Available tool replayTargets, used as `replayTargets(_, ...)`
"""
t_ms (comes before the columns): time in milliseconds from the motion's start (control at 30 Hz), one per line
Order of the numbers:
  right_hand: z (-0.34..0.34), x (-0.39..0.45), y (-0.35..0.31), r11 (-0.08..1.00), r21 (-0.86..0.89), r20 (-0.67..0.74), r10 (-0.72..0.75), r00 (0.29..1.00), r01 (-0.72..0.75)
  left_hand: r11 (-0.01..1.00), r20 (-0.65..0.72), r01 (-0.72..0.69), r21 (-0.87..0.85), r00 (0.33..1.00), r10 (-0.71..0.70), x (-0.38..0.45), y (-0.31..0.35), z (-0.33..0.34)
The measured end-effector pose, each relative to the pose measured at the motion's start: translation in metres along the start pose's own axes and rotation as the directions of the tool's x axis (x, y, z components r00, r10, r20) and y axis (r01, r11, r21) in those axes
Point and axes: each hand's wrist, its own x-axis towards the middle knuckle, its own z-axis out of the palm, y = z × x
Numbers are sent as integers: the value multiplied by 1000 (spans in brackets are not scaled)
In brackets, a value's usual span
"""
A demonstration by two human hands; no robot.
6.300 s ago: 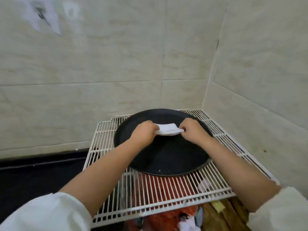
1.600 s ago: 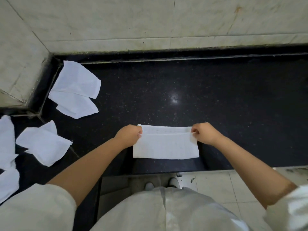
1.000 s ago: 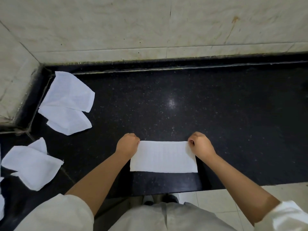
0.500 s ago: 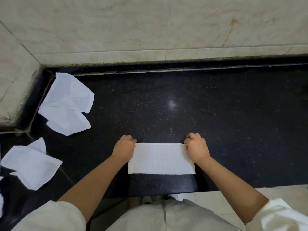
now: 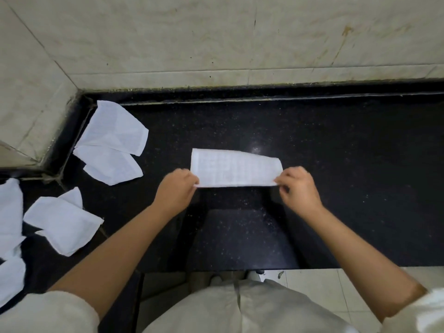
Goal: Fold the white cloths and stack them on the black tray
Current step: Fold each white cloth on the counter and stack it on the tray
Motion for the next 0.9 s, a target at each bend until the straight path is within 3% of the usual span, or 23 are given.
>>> replayTargets(100,27,-44,2,989,-136,239,90,967,-58,981,230,-163,108,964,135,-28,8,40)
replayTargets(167,38,-69,3,981,-159,309,157,938,-111,990,331,-121,70,939,92,-45,13,60)
replayTargets(233,40,-79,4,982,-144,297,164,941,-126,997,269,-77,18,961,69,-54,13,63)
replayTargets(300,33,-78,-1,960,-104,224,275,935,-258,997,140,-68,-20,988,70,-55,11,62)
replayTargets(400,25,-66,-12,836,-139,258,548,796,-530,998,133,54,-40,990,-49,-42,19,56)
replayTargets(500,30,-57,-19,762,-299,310,647,697,-574,961,276,277,5,923,-268,-24,32,54)
replayTargets(600,41,-54,-27,720,-374,370,694,618,-585,936,371,337,99,861,-349,-15,34,63)
replayTargets(700,45,-50,-30,664,-332,400,742,538,-670,936,462,325,132,816,-348,-17,32,73)
replayTargets(800,44,-39,-27,588,-219,415,778,471,-778,934,433,327,142,828,-355,-13,29,76)
replayTargets(900,42,-35,-25,599,-16,374,746,551,-800,933,446,334,136,820,-359,-12,31,75)
